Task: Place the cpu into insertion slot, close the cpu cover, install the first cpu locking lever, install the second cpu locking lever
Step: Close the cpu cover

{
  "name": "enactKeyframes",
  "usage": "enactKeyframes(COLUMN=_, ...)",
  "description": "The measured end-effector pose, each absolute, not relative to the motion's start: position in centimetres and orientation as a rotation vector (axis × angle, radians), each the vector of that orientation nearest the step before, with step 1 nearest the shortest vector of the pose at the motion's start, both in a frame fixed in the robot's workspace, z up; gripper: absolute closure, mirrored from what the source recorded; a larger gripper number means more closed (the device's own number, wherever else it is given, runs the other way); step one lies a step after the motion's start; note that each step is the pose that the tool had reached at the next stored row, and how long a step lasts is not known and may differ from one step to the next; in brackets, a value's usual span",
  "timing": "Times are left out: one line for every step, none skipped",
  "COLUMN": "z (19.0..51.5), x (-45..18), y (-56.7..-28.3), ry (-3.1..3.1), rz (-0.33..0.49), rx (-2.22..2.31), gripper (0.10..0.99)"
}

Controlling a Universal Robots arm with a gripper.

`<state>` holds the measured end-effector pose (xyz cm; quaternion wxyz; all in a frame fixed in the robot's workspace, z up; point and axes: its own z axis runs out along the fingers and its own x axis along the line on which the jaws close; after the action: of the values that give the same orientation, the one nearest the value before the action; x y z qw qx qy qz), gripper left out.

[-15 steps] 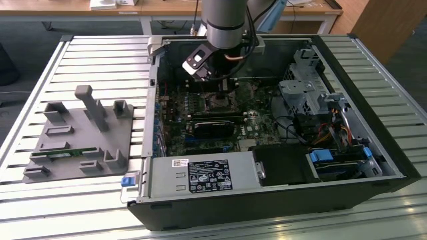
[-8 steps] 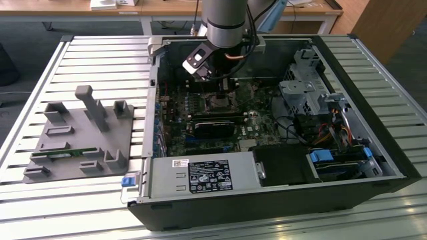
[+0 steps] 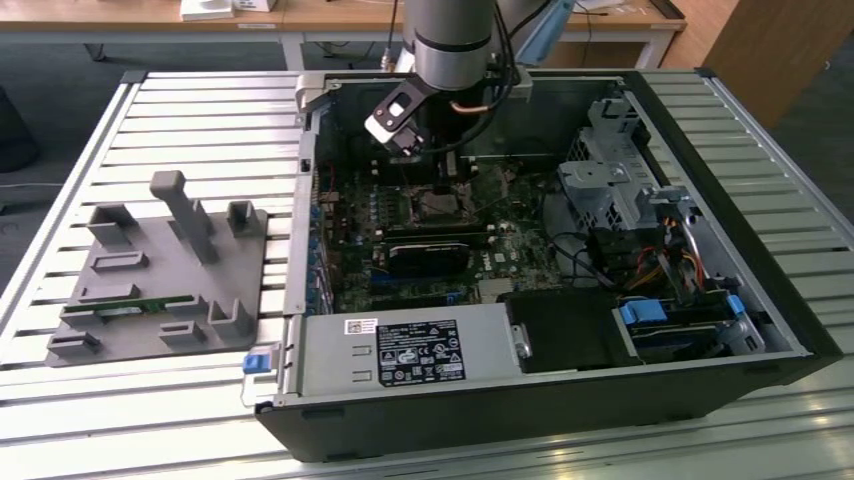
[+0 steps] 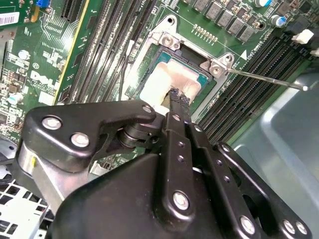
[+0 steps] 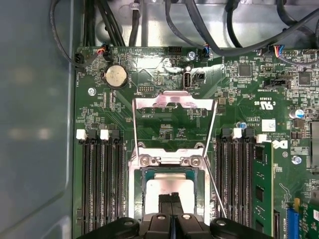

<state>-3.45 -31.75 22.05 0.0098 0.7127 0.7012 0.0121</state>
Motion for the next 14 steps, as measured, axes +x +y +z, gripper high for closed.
enactKeyframes(z=22.2, x=-3.5, y=-31.7, ry=2.189, rz=0.038, rx=2.225, gripper=0.969)
enactKeyframes(z=22.3, x=-3.4, y=-31.7, ry=2.189, rz=0.038, rx=2.225, gripper=0.969)
enactKeyframes(z=22.4, x=-3.4, y=-31.7, ry=2.189, rz=0.038, rx=2.225, gripper=0.969)
enactKeyframes(z=22.4, x=-3.4, y=-31.7, ry=2.189, rz=0.038, rx=2.225, gripper=0.969)
enactKeyframes(z=22.6, x=-3.4, y=-31.7, ry=2.189, rz=0.037, rx=2.225, gripper=0.969)
enactKeyframes(z=22.7, x=-3.4, y=-31.7, ry=2.189, rz=0.037, rx=2.225, gripper=0.969)
enactKeyframes(z=22.8, x=-3.4, y=-31.7, ry=2.189, rz=0.038, rx=2.225, gripper=0.969)
enactKeyframes(z=22.9, x=-3.4, y=-31.7, ry=2.189, rz=0.038, rx=2.225, gripper=0.969)
enactKeyframes(z=23.2, x=-3.4, y=-31.7, ry=2.189, rz=0.038, rx=2.225, gripper=0.969)
enactKeyframes(z=23.4, x=-3.4, y=-31.8, ry=2.189, rz=0.037, rx=2.225, gripper=0.969)
enactKeyframes(z=23.6, x=-3.4, y=-31.7, ry=2.189, rz=0.038, rx=2.225, gripper=0.969)
enactKeyframes(z=23.9, x=-3.4, y=-31.7, ry=2.189, rz=0.037, rx=2.225, gripper=0.969)
enactKeyframes(z=24.2, x=-3.4, y=-31.7, ry=2.189, rz=0.037, rx=2.225, gripper=0.969)
enactKeyframes(z=24.5, x=-3.4, y=-31.7, ry=2.189, rz=0.038, rx=2.225, gripper=0.969)
